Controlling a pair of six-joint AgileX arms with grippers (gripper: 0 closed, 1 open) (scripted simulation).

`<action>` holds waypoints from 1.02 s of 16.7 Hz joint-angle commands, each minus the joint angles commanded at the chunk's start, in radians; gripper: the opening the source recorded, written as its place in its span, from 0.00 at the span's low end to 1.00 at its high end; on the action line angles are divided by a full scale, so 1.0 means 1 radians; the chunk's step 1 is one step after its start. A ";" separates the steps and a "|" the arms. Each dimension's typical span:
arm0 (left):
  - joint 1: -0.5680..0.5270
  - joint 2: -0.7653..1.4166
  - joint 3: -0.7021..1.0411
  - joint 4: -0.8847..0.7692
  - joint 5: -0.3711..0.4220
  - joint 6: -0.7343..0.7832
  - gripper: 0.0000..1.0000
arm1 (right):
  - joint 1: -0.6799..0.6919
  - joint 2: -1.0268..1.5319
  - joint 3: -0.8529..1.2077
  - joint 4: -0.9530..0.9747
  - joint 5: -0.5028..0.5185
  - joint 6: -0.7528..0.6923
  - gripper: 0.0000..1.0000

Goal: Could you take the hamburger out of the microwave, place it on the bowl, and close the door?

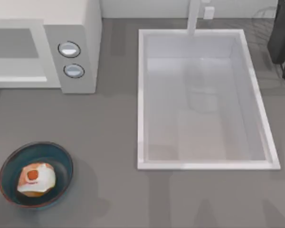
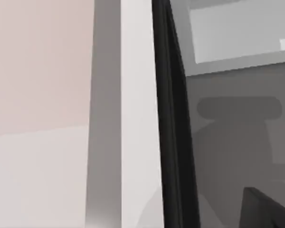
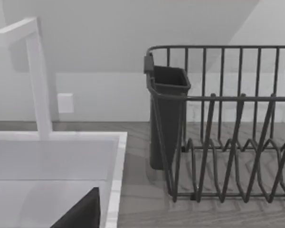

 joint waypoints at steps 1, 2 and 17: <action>0.060 0.101 0.068 -0.028 0.042 0.044 0.00 | 0.000 0.000 0.000 0.000 0.000 0.000 1.00; 0.118 0.196 0.131 -0.053 0.083 0.086 0.00 | 0.000 0.000 0.000 0.000 0.000 0.000 1.00; 0.395 0.629 0.413 -0.152 0.279 0.284 0.00 | 0.000 0.000 0.000 0.000 0.000 0.000 1.00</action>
